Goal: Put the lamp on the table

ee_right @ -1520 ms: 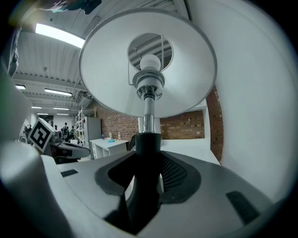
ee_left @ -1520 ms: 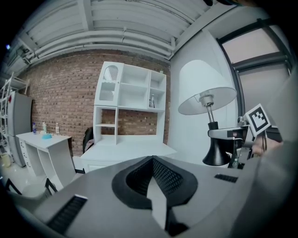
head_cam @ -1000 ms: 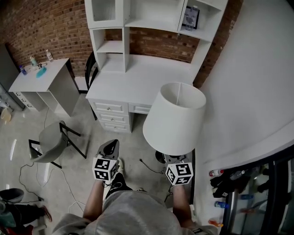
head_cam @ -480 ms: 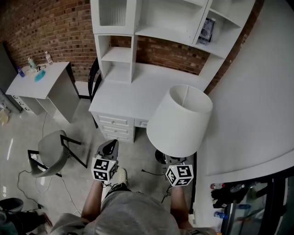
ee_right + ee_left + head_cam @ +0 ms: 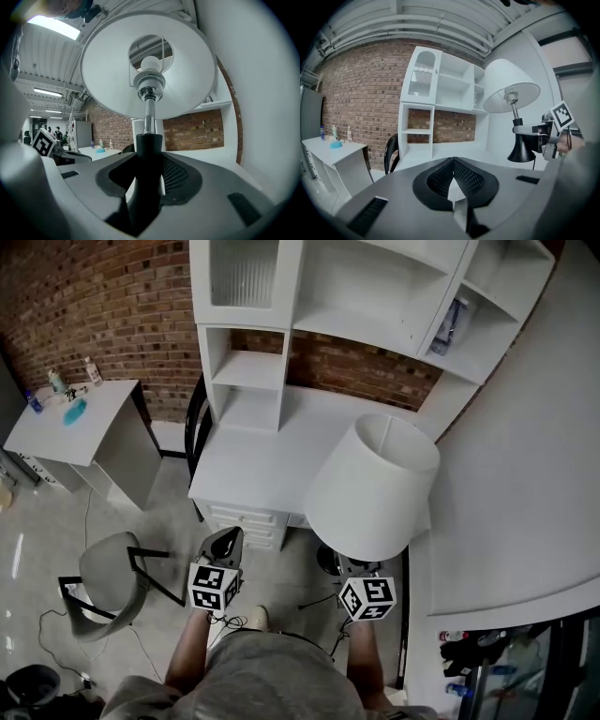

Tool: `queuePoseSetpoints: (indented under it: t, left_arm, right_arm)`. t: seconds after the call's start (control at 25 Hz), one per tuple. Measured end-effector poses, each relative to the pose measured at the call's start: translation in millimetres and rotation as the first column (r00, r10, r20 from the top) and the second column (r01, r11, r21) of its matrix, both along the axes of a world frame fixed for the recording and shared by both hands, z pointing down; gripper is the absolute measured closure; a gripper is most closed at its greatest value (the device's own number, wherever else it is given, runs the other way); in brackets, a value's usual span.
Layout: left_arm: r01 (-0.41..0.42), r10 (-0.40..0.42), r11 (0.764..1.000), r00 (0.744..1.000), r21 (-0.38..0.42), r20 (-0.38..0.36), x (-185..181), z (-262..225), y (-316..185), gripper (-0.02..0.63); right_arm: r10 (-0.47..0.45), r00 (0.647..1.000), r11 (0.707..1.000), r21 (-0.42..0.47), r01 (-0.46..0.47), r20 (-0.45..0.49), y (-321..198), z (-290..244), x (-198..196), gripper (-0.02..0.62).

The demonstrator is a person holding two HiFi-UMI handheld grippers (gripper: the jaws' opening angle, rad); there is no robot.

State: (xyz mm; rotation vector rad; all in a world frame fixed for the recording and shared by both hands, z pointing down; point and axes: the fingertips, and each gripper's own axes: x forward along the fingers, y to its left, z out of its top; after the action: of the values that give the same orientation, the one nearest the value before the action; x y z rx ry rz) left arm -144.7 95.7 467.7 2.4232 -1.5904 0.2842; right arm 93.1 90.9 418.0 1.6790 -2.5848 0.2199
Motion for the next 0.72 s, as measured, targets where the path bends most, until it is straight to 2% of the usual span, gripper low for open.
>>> queuePoseSetpoints:
  t: [0.28, 0.72]
  left_arm:
    - [-0.011, 0.011, 1.0, 1.0, 0.0, 0.003, -26.3, 7.1, -50.5, 0.603]
    - [-0.006, 0.006, 1.0, 1.0, 0.019, 0.0, -28.3, 1.8, -113.1, 0.603]
  right_arm:
    - [0.019, 0.999, 1.0, -0.009, -0.019, 0.036, -44.8, 8.9, -26.3, 0.428]
    - [0.009, 0.999, 1.0, -0.03, -0.008, 0.037, -114.6, 22.3, -28.3, 0.428]
